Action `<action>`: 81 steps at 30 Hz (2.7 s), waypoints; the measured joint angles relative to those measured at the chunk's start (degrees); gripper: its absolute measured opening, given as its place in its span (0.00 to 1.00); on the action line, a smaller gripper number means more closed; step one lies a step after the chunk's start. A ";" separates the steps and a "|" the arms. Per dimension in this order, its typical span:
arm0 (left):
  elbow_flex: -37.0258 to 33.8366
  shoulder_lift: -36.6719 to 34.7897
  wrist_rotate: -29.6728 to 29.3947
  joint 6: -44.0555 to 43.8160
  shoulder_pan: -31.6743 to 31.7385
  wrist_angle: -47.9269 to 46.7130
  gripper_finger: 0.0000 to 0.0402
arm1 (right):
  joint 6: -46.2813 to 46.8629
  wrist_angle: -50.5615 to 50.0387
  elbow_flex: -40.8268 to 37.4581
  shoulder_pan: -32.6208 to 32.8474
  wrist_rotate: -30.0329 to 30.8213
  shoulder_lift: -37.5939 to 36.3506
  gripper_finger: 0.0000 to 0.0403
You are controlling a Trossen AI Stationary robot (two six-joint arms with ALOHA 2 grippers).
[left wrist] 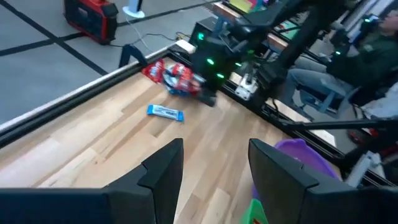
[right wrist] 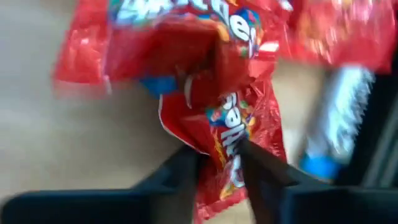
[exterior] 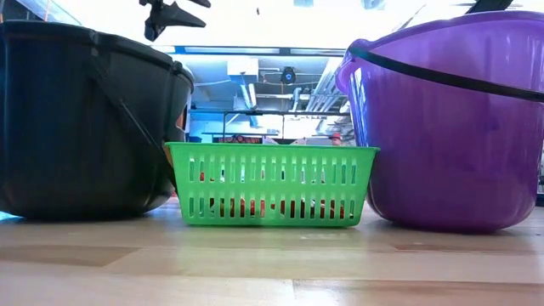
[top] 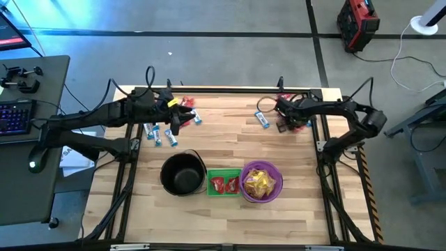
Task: Sort candy by brand, put in halloween buckets
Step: Put the red candy into the green bin
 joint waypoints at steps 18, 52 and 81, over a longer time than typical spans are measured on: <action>0.00 -0.09 -3.70 2.67 0.04 -0.02 0.43 | 23.82 4.64 -0.13 29.29 -13.43 -30.70 0.02; -0.01 -0.10 -4.22 6.83 0.04 -0.74 0.43 | 10.73 22.37 34.49 48.04 -29.22 10.76 0.25; 4.59 34.30 4.51 9.02 33.74 -24.83 0.43 | -11.08 -20.34 57.92 40.33 -14.33 7.94 0.52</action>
